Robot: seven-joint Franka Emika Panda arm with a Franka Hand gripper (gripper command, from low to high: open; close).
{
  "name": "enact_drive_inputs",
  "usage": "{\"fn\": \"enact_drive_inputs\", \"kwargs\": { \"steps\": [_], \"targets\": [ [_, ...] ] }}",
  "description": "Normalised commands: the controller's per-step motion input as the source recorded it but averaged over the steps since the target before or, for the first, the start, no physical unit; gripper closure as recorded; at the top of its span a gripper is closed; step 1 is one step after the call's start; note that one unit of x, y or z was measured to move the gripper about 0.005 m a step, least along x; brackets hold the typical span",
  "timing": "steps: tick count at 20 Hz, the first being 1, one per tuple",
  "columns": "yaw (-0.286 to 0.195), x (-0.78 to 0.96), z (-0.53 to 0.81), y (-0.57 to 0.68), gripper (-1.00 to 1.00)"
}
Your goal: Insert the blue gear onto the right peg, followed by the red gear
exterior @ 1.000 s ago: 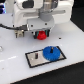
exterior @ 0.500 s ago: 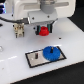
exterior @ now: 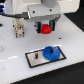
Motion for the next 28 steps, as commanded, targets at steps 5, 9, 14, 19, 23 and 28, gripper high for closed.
{"fn": "enact_drive_inputs", "kwargs": {
  "steps": [5, 9, 14, 19, 23, 28],
  "targets": [
    [0.0, 0.71, 0.3, 0.01, 1.0],
    [0.0, 0.72, 0.24, 0.01, 1.0],
    [0.0, 0.7, 0.17, 0.01, 1.0],
    [0.0, 0.61, 0.09, 0.0, 1.0],
    [0.0, 0.42, 0.01, 0.0, 1.0],
    [0.0, 0.23, -0.03, 0.01, 1.0]
  ]
}}
